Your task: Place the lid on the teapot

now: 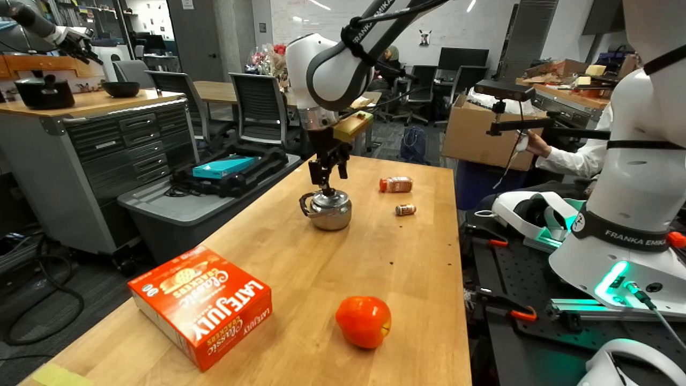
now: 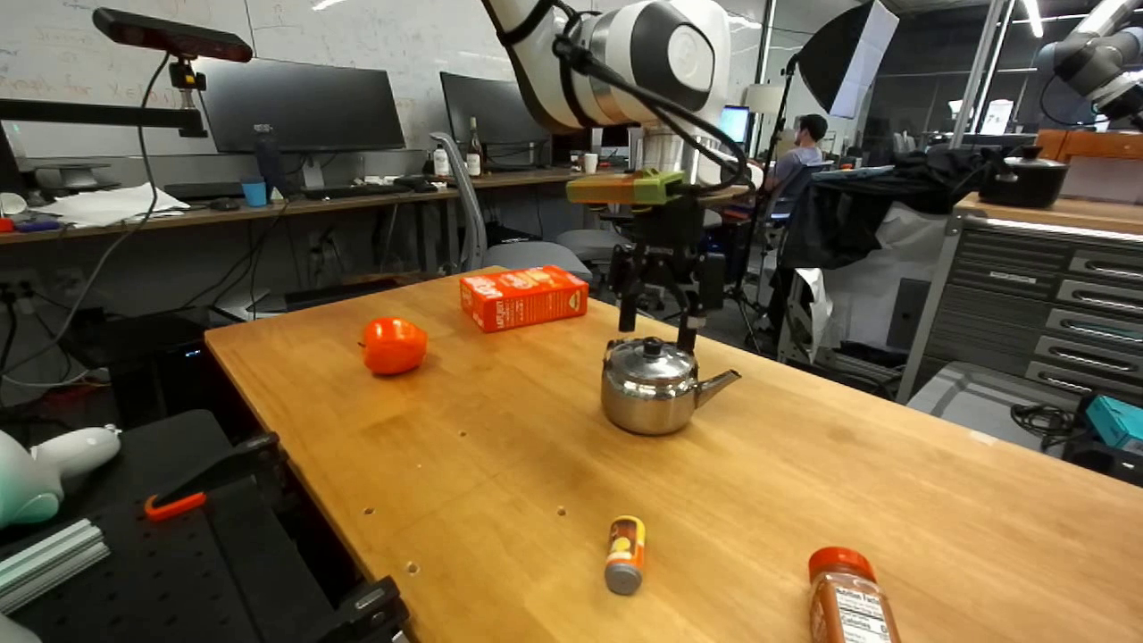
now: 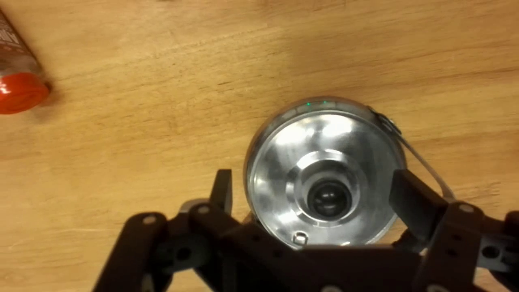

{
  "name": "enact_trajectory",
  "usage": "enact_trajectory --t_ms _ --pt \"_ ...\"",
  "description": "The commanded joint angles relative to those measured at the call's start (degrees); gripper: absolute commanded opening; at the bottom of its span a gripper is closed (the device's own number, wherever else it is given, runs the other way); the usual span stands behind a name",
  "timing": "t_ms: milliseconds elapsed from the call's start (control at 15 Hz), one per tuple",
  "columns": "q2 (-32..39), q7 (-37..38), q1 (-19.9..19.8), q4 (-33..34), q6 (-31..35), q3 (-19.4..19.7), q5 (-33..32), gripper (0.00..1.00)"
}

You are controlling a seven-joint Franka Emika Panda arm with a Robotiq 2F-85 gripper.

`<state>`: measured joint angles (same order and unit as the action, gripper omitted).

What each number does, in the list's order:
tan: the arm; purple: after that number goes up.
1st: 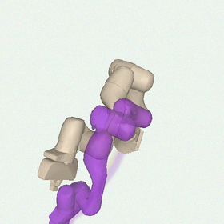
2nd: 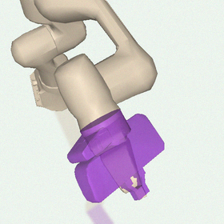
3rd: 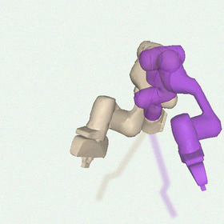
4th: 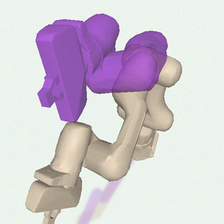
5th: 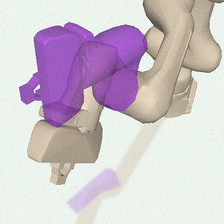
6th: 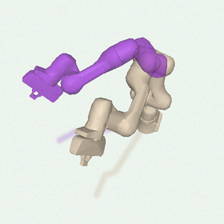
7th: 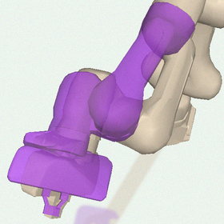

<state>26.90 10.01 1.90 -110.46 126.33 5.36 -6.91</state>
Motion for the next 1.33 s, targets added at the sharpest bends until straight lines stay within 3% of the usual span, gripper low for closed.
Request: enact_trajectory --t_ms 0,333,400,1267 --pt "-8.81 -0.9 0.59 -6.97 1.11 -0.79 -1.94 1.0" --pt "-17.3 -1.88 0.47 -12.61 1.09 -2.55 -1.92 1.0" --pt "-12.25 -0.82 0.08 -8.12 -0.1 -2.46 -1.24 1.0" --pt "-12.11 -0.83 0.0 -8.63 -0.14 -2.57 -1.22 1.0"
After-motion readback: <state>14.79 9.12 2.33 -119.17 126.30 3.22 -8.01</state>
